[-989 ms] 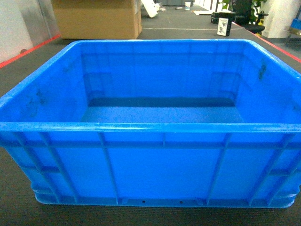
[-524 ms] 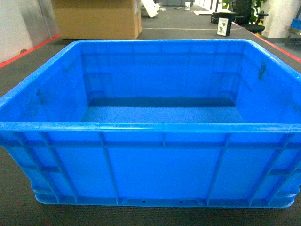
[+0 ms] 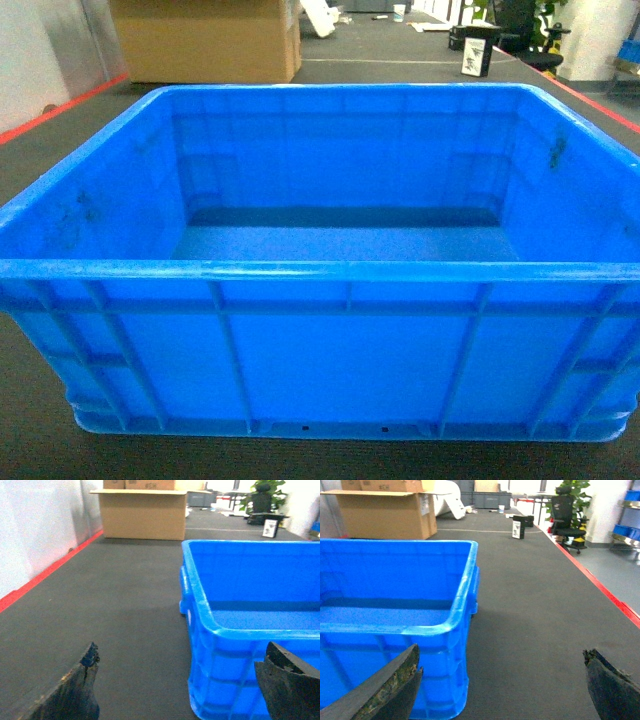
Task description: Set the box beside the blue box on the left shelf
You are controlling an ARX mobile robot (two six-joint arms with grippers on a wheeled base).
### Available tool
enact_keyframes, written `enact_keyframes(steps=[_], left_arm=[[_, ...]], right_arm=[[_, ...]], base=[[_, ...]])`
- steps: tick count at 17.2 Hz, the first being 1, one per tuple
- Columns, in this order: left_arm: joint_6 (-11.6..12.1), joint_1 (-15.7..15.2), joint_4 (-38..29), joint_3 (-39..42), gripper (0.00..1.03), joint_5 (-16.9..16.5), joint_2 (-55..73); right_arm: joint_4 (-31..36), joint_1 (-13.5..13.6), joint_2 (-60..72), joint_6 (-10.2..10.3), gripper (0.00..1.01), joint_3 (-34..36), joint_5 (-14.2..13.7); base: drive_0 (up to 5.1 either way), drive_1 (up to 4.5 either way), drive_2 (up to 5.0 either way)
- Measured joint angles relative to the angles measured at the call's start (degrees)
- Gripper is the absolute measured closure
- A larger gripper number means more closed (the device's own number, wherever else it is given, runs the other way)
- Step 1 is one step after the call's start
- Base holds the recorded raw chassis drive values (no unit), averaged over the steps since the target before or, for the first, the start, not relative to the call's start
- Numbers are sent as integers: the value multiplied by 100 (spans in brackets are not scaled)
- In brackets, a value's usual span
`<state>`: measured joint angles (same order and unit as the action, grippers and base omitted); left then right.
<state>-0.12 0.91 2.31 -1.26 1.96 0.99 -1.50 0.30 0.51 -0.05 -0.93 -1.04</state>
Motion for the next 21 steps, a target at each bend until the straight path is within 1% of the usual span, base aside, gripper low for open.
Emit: enact_keyframes(steps=[1, 2, 3, 4, 5, 8, 10, 11, 12, 13, 14, 15, 16, 17, 18, 20, 21], left_arm=[[-101, 304, 280, -92, 5, 610, 275], [-138, 560, 223, -142, 5, 1038, 549], [-149, 579, -125, -166, 5, 1235, 791], [-149, 479, -518, -317, 5, 1187, 1182], [-149, 389, -901, -520, 5, 1099, 1589], [-138, 361, -1620, -994, 5, 953, 2487], [-114, 363, -1902, -1300, 5, 841, 3045], [-83, 404, -2153, -1606, 5, 826, 3633], [-103, 428, -2393, -2212, 5, 667, 4725], [-125, 459, -2317, -2708, 5, 649, 5558], [-111, 463, -2393, -2986, 5, 684, 6102], [-94, 483, -2400, -3289, 5, 761, 6596], [-94, 496, -2371, -3519, 5, 863, 6942], [-94, 531, -2417, -3689, 5, 874, 7246], [-96, 533, -2365, -3779, 5, 870, 7381], [-138, 555, -2085, -4061, 5, 798, 8050], [-208, 566, -1873, -4135, 5, 697, 8341]], right_arm=[[-544, 271, 339, -13, 3, -166, -662], [-568, 306, 540, 22, 3, -210, -852], [-363, 308, 699, 125, 3, -232, -883], [-9, 308, 1093, 184, 3, -356, -883], [400, 308, 1532, 197, 3, -507, -855], [1067, 247, 2389, 219, 3, -879, -636], [1502, 188, 3115, 238, 3, -1270, -568], [1703, 188, 3724, 236, 3, -1668, -503], [1880, 199, 4756, 286, 3, -2332, -282], [1788, 251, 5543, 378, 3, -2828, -173], [1698, 284, 5963, 413, 3, -3075, -175], [1495, 356, 6537, 505, 3, -3451, -138], [1394, 389, 6896, 533, 3, -3683, -101], [1338, 391, 7215, 612, 3, -3888, -87], [1329, 407, 7355, 645, 3, -3978, -70], [1224, 428, 8052, 791, 3, -4356, 20], [1200, 435, 8325, 859, 3, -4452, 22]], base=[[0, 0, 0], [0, 0, 0], [0, 0, 0], [0, 0, 0], [0, 0, 0], [0, 0, 0], [0, 0, 0], [0, 0, 0], [0, 0, 0], [0, 0, 0], [0, 0, 0], [0, 0, 0], [0, 0, 0], [0, 0, 0], [0, 0, 0], [0, 0, 0], [0, 0, 0]])
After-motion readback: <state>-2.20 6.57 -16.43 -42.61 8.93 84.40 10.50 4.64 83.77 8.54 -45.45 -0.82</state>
